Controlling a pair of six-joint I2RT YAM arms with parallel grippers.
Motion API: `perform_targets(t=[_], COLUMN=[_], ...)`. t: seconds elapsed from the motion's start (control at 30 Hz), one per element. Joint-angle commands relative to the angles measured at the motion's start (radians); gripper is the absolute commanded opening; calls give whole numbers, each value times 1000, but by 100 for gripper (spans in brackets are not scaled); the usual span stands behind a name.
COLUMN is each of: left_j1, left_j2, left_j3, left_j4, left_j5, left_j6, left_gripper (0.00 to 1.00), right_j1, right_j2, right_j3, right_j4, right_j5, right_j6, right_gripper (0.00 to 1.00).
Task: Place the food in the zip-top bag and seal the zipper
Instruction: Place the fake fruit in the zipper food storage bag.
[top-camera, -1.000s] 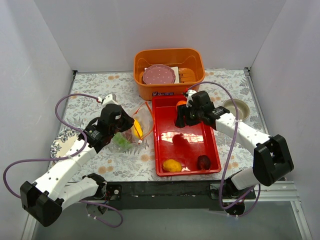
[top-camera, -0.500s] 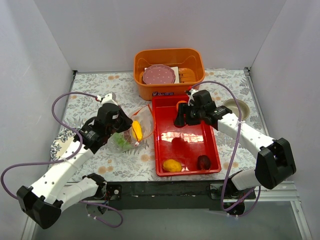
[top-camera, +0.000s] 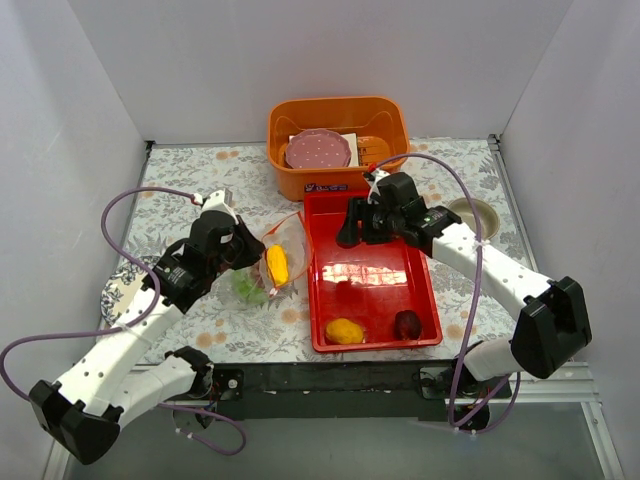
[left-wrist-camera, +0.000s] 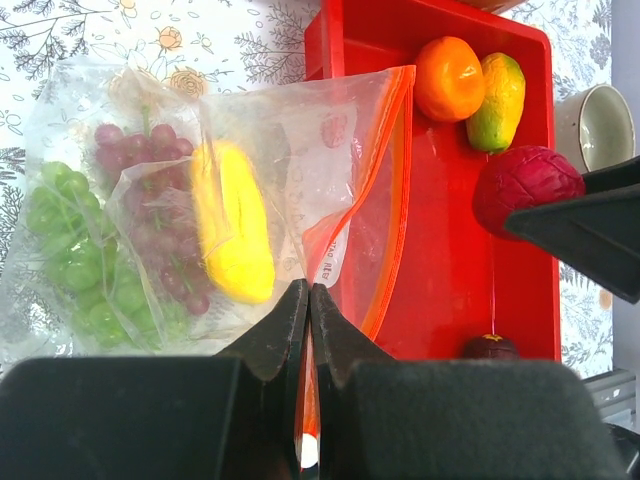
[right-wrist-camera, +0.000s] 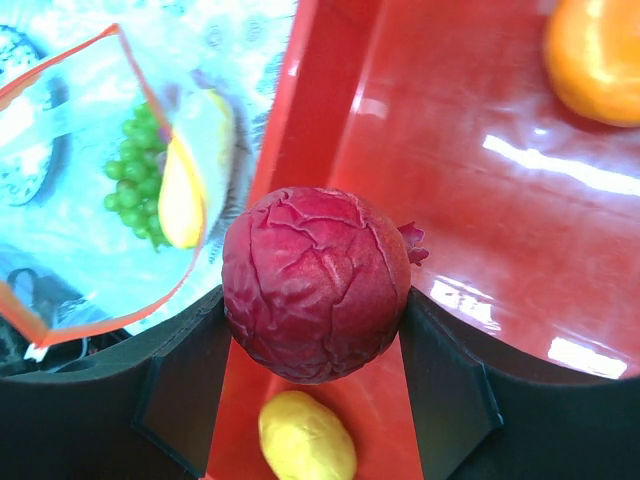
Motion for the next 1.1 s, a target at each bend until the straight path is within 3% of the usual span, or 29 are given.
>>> perform_targets(t=[0.0,0.37,0.47,0.6,0.77,0.8,0.87,0.97,1.07], left_j1=[5,5,5,5,5,5,5,5,5], left_j2=[-49,-92,-78,-33,-9,-7,-4,-3,2], left_j3=[-16,-49,-52,-47,-29,-27,-21,-13,-1], left_j4=[12,-13,-14,-2,27,33,36,41,47], left_j5=[10,-8,-7,19,41,42,39,32,33], left_j6=[-6,-77,-78,-68,-78,-87,-97,-106,-100], left_gripper=[0,0,0,0,0,0,0,0,0], right_j1=[41,149,184,207,216,216,218,219,219], right_j2=[-40,44,93,122,214,249,297,351,314], right_j3=[34,129,161,144,232,273,346,426,384], right_j4=[37,180,172,235,166,157,48,-42,-9], right_j5=[-1,-158,-124,-124,-130,-144,-118,-75,-49], right_j6=[36,62,60,69,40,24,4,-35,-44], right_gripper=[21,22,17,24,22,27,26,48,62])
